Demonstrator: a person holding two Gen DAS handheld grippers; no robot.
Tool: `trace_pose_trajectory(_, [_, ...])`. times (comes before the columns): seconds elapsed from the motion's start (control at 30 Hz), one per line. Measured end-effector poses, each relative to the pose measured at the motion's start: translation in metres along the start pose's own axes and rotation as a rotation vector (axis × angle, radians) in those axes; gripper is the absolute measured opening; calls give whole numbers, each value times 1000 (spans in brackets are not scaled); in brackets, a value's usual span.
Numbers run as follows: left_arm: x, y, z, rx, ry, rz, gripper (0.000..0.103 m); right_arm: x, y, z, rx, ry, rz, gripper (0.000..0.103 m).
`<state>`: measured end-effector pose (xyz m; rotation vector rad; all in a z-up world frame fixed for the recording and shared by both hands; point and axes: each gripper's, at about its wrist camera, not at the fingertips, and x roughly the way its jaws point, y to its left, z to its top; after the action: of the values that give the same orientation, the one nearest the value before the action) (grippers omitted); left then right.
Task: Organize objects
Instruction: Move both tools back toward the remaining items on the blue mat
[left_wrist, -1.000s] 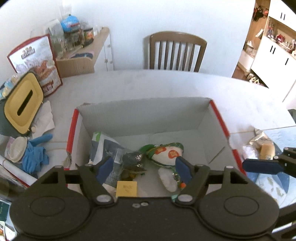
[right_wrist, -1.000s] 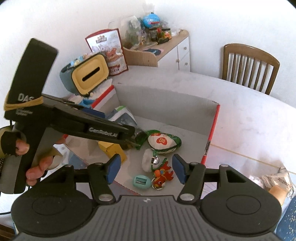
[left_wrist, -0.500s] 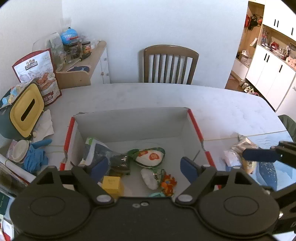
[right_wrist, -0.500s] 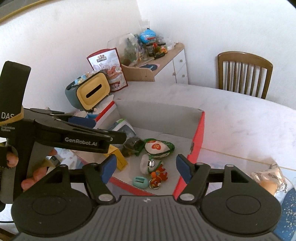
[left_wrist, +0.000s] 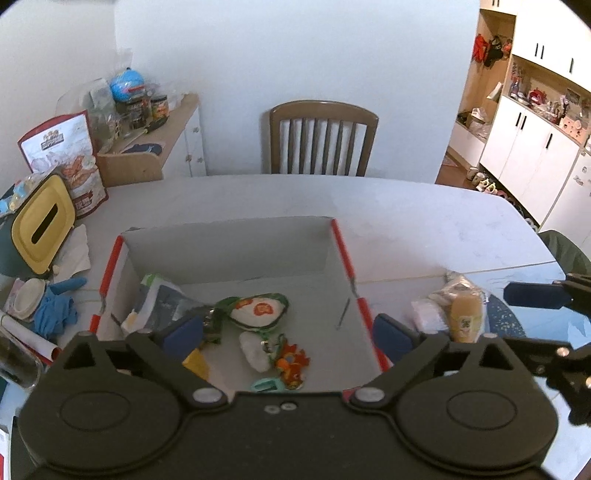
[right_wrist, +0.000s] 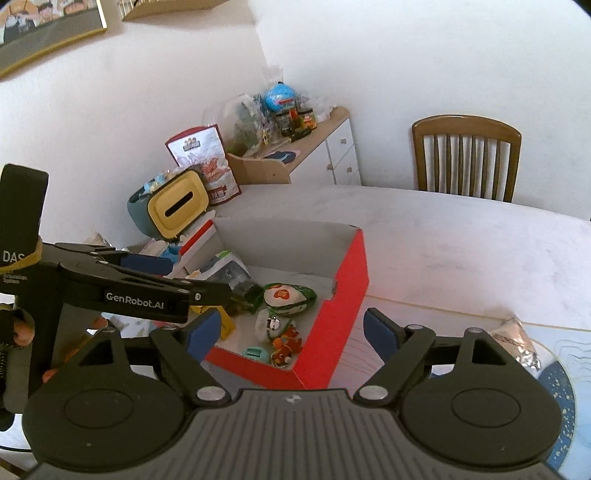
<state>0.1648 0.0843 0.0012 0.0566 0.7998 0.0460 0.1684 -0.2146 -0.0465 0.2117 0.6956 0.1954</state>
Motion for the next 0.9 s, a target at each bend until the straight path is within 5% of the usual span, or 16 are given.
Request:
trace_pose_trajectory(0.43, [5, -56, -13, 6, -6, -56, 102, -49, -66, -23, 49, -26, -92, 85])
trace_pose_trajectory(0.9, [34, -133, -42, 45, 62, -122, 102, -56, -149, -40, 139, 24, -198, 85])
